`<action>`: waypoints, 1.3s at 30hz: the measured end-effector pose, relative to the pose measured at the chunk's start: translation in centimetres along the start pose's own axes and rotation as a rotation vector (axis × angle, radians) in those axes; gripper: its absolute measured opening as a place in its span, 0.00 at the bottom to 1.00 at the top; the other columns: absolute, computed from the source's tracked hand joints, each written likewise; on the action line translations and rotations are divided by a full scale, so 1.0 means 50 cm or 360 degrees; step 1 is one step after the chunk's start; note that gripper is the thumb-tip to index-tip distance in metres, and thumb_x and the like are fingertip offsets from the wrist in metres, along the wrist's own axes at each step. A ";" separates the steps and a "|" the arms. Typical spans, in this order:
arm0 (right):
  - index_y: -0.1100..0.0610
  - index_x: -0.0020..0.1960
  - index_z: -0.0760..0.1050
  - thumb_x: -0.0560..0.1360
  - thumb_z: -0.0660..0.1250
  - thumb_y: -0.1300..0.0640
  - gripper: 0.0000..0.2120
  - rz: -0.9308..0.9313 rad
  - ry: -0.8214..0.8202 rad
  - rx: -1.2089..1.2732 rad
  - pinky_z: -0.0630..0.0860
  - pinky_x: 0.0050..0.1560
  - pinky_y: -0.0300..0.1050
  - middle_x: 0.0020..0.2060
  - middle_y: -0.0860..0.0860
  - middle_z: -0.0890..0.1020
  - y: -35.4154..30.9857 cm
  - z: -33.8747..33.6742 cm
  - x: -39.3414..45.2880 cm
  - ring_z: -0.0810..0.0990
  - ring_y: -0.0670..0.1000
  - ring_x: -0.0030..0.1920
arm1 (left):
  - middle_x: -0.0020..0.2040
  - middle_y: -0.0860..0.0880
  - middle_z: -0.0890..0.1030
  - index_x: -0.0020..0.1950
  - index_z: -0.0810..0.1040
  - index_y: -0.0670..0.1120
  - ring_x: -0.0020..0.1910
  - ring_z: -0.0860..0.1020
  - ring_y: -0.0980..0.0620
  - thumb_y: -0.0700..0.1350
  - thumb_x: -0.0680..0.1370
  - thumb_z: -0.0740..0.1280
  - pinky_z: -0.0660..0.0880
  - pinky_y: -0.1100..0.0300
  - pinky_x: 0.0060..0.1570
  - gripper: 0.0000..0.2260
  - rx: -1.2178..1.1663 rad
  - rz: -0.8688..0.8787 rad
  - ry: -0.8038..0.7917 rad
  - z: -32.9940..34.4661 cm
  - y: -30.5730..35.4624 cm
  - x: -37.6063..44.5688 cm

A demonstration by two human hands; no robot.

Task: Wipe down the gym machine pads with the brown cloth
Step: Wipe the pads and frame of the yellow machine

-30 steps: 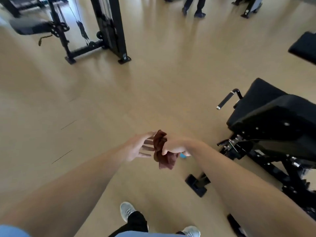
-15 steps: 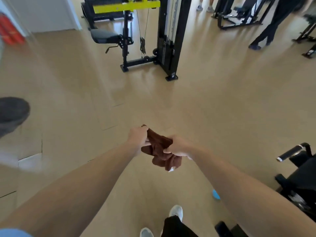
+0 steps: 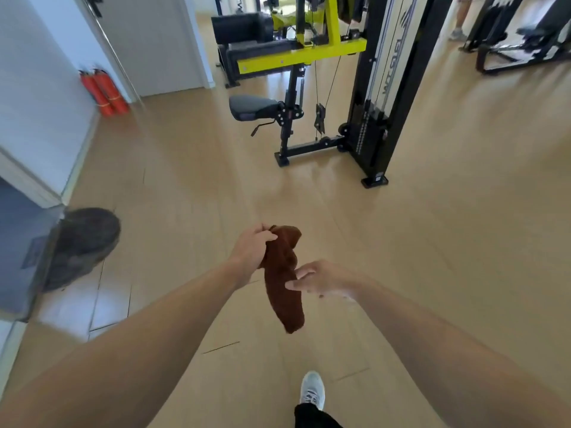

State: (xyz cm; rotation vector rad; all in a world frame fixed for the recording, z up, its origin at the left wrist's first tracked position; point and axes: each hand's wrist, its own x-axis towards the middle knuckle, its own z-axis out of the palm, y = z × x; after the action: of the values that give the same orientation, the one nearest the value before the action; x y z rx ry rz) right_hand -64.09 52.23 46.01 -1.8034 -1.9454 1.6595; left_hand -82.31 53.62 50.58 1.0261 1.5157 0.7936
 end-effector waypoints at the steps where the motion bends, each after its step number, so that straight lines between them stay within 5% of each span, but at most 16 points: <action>1: 0.50 0.63 0.79 0.69 0.75 0.39 0.27 -0.0031 0.0180 0.0028 0.80 0.56 0.47 0.56 0.46 0.84 -0.026 -0.034 0.044 0.82 0.49 0.55 | 0.30 0.54 0.77 0.41 0.74 0.47 0.30 0.74 0.55 0.36 0.78 0.62 0.68 0.62 0.29 0.09 0.0074 0.0022 -0.0040 -0.022 0.025 0.037; 4: 0.44 0.72 0.66 0.68 0.78 0.46 0.37 -0.0235 0.0637 0.0118 0.75 0.60 0.48 0.63 0.45 0.78 -0.113 -0.138 0.148 0.77 0.47 0.58 | 0.37 0.50 0.80 0.43 0.77 0.47 0.36 0.76 0.52 0.36 0.78 0.63 0.71 0.61 0.35 0.08 0.0185 0.0074 -0.0134 -0.078 0.097 0.147; 7: 0.39 0.72 0.67 0.71 0.76 0.48 0.33 -0.0465 0.0562 -0.0202 0.68 0.69 0.50 0.70 0.44 0.72 -0.220 -0.230 0.264 0.68 0.49 0.69 | 0.40 0.51 0.83 0.45 0.80 0.49 0.38 0.78 0.52 0.38 0.79 0.63 0.73 0.61 0.39 0.09 0.0336 0.0152 -0.0191 -0.138 0.171 0.271; 10: 0.46 0.53 0.77 0.75 0.72 0.46 0.10 -0.0383 0.0441 -0.0180 0.80 0.52 0.46 0.52 0.49 0.84 -0.303 -0.296 0.378 0.82 0.50 0.52 | 0.36 0.52 0.80 0.44 0.81 0.50 0.36 0.76 0.54 0.38 0.80 0.63 0.70 0.64 0.35 0.11 0.0492 0.0232 -0.0178 -0.196 0.224 0.390; 13: 0.51 0.44 0.74 0.75 0.71 0.44 0.12 -0.0392 0.0459 -0.0252 0.73 0.37 0.42 0.38 0.47 0.80 -0.389 -0.364 0.511 0.78 0.46 0.39 | 0.39 0.54 0.79 0.47 0.81 0.50 0.34 0.75 0.53 0.39 0.80 0.65 0.69 0.70 0.27 0.08 0.0685 0.0352 -0.0169 -0.274 0.266 0.551; 18: 0.49 0.39 0.70 0.73 0.71 0.40 0.16 -0.0452 0.0535 -0.0527 0.74 0.41 0.47 0.36 0.48 0.78 -0.520 -0.485 0.716 0.76 0.48 0.39 | 0.43 0.55 0.82 0.48 0.81 0.55 0.40 0.79 0.54 0.49 0.77 0.71 0.72 0.66 0.36 0.02 0.0942 0.0350 -0.0347 -0.405 0.327 0.800; 23: 0.49 0.37 0.66 0.73 0.74 0.43 0.18 -0.0464 0.0579 -0.0578 0.68 0.38 0.46 0.36 0.47 0.76 -0.661 -0.621 0.883 0.75 0.51 0.39 | 0.48 0.52 0.86 0.52 0.84 0.52 0.49 0.83 0.50 0.57 0.70 0.75 0.79 0.52 0.56 0.14 0.1252 -0.0013 -0.0602 -0.528 0.396 1.011; 28: 0.47 0.39 0.67 0.74 0.65 0.34 0.18 -0.0231 0.0796 -0.0732 0.76 0.45 0.51 0.42 0.49 0.80 -0.775 -0.759 1.087 0.79 0.55 0.46 | 0.46 0.48 0.87 0.51 0.85 0.47 0.47 0.85 0.47 0.62 0.72 0.70 0.80 0.49 0.56 0.20 0.0874 -0.0066 -0.0351 -0.618 0.495 1.270; 31: 0.49 0.48 0.74 0.76 0.58 0.32 0.21 -0.0146 0.0906 -0.0749 0.76 0.50 0.52 0.50 0.51 0.81 -0.842 -0.821 1.227 0.79 0.57 0.53 | 0.48 0.45 0.86 0.52 0.83 0.46 0.47 0.84 0.45 0.58 0.78 0.66 0.79 0.50 0.55 0.16 0.0649 -0.0065 -0.0189 -0.640 0.563 1.420; 39: 0.56 0.58 0.79 0.79 0.67 0.45 0.16 -0.0097 0.0372 0.1002 0.84 0.50 0.53 0.50 0.54 0.86 -1.073 -0.952 1.549 0.85 0.55 0.50 | 0.49 0.44 0.82 0.58 0.78 0.44 0.43 0.80 0.48 0.49 0.83 0.57 0.75 0.58 0.42 0.13 0.0095 -0.0090 0.0188 -0.698 0.767 1.770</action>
State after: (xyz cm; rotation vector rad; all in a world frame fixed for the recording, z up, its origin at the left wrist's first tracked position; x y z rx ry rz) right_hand -98.70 151.44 55.84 -1.5732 -1.1834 1.6871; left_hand -112.70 151.46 55.76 0.9901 1.6706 0.7847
